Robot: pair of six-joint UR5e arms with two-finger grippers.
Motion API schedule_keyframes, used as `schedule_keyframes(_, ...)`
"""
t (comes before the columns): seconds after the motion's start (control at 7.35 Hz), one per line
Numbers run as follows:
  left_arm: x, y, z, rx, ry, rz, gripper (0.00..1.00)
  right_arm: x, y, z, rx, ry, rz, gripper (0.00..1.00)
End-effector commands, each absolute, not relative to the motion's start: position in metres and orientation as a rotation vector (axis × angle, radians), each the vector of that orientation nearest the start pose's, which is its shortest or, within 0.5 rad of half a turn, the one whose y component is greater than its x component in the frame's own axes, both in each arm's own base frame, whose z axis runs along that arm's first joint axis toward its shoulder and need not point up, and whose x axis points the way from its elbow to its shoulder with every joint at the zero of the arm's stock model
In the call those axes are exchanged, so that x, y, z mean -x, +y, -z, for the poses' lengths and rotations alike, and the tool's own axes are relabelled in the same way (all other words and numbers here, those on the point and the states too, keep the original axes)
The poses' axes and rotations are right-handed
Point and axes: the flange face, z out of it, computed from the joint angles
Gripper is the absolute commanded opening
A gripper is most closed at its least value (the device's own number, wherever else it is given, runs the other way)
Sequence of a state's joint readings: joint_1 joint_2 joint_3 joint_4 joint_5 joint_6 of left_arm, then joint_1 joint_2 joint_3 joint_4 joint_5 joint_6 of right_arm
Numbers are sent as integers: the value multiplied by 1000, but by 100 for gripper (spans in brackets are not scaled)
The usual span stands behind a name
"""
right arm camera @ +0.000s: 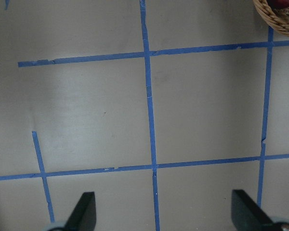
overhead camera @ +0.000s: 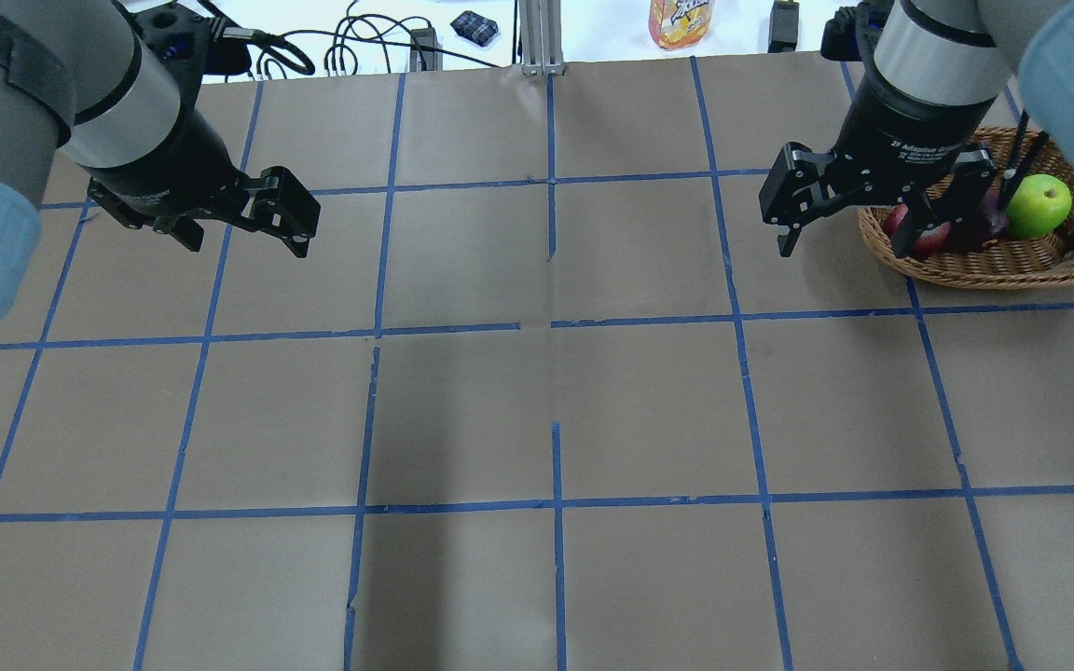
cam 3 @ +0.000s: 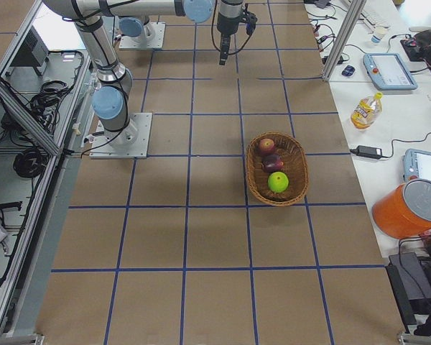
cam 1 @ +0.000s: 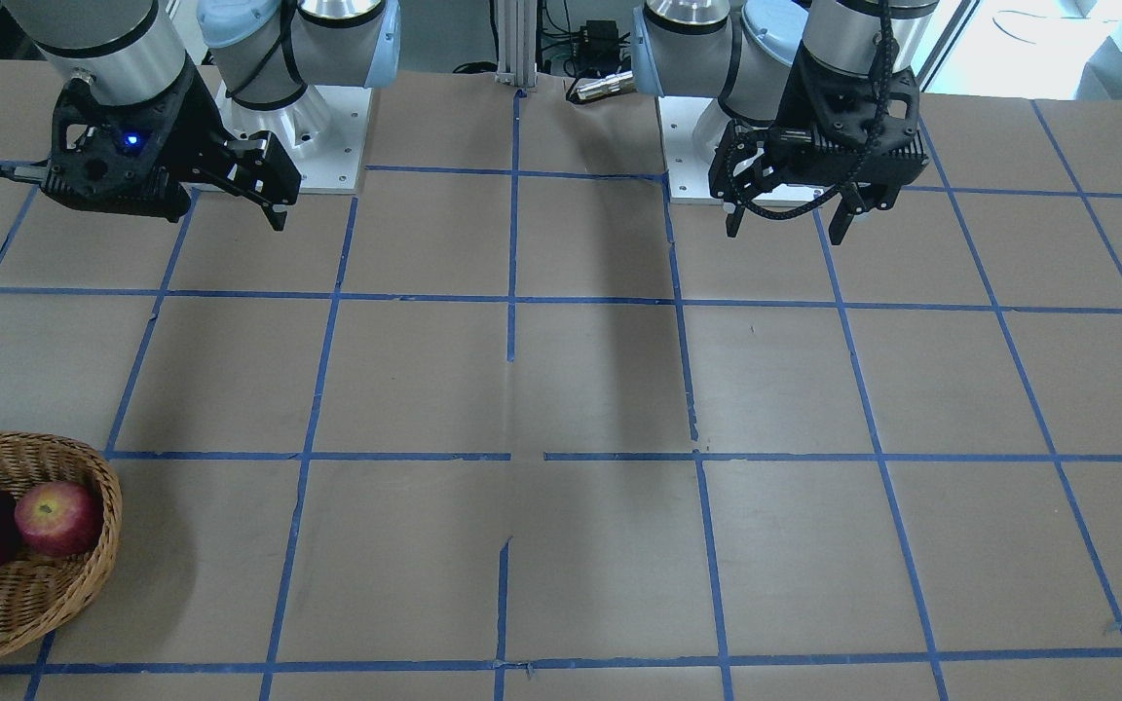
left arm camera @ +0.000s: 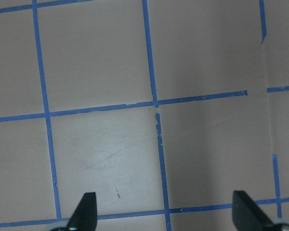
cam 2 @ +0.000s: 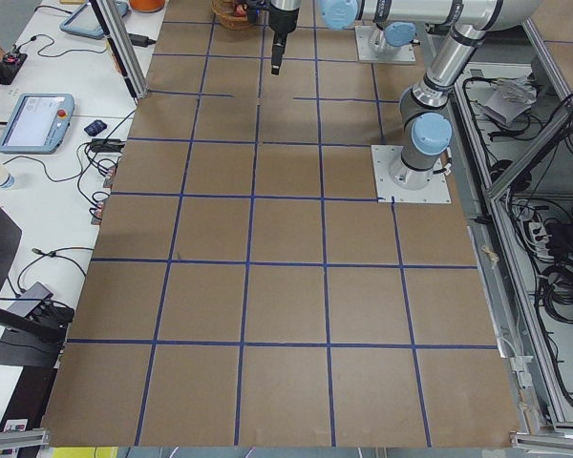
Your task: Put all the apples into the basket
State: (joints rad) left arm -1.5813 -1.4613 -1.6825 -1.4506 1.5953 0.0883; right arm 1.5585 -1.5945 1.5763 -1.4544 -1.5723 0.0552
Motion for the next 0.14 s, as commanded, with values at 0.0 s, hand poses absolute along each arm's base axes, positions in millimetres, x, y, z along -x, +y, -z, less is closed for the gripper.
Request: schedule_keyframes(0.0, 135, -456, -494, -148, 3106, 175, 100, -127, -473, -486, -106, 3140, -149, 100)
